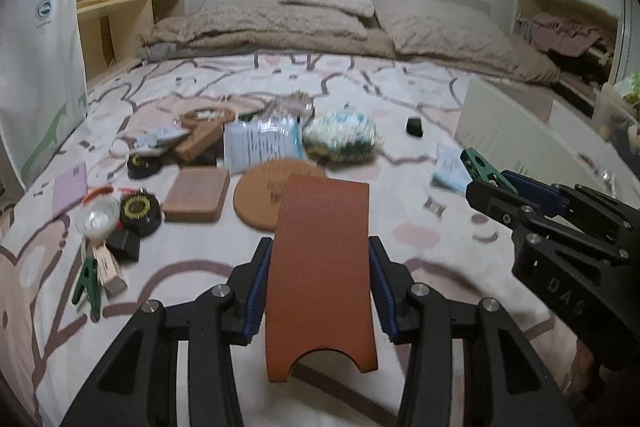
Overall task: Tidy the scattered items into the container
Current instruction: 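Carry the leather strip and clothespin over the white SHOES box with both tools, then open the left tool to drop the strip while the right tool drops the clothespin, then withdraw both open tools from the box back over the bed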
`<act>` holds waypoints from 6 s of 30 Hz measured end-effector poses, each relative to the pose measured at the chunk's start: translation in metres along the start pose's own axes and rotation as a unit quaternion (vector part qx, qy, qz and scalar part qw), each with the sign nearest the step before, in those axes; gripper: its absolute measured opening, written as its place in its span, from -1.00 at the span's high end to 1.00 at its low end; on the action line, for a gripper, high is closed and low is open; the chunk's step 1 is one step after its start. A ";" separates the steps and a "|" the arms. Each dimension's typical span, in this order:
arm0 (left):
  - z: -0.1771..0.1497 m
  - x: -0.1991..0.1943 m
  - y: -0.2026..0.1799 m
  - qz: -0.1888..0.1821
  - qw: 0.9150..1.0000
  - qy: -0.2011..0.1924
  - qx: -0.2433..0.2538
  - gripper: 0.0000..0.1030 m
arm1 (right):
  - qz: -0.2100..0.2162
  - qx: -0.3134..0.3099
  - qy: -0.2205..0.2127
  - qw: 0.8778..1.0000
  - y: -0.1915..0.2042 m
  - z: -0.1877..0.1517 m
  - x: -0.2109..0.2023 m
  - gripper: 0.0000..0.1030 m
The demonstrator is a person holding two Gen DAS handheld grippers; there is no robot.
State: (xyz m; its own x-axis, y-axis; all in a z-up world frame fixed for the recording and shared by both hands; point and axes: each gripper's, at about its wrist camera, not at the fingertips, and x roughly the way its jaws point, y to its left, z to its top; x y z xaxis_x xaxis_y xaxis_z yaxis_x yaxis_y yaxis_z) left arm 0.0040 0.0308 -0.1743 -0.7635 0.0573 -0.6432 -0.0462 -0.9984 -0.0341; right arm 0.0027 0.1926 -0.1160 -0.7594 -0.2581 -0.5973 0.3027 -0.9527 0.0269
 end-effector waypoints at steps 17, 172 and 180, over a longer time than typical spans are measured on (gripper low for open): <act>0.056 -0.062 -0.017 -0.024 0.995 -0.098 0.005 0.12 | -0.006 -0.009 -0.114 0.993 -0.016 0.057 -0.071 0.39; 0.090 0.029 -0.101 -0.140 0.987 -0.032 0.075 -0.66 | -0.160 0.159 -0.007 0.974 -0.215 0.052 -0.033 -0.99; 0.091 0.027 -0.099 -0.139 0.987 -0.034 0.075 -0.66 | -0.173 0.161 -0.013 0.972 -0.221 0.049 -0.036 -0.99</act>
State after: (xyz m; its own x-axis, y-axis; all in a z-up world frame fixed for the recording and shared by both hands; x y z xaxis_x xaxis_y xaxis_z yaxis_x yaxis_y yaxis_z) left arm -0.0705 0.1317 -0.1185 -0.7492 0.3334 -0.5724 -0.3504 -0.9328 -0.0848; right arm -0.0648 0.4045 -0.0614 -0.7996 0.0866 -0.5943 -0.1654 -0.9830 0.0793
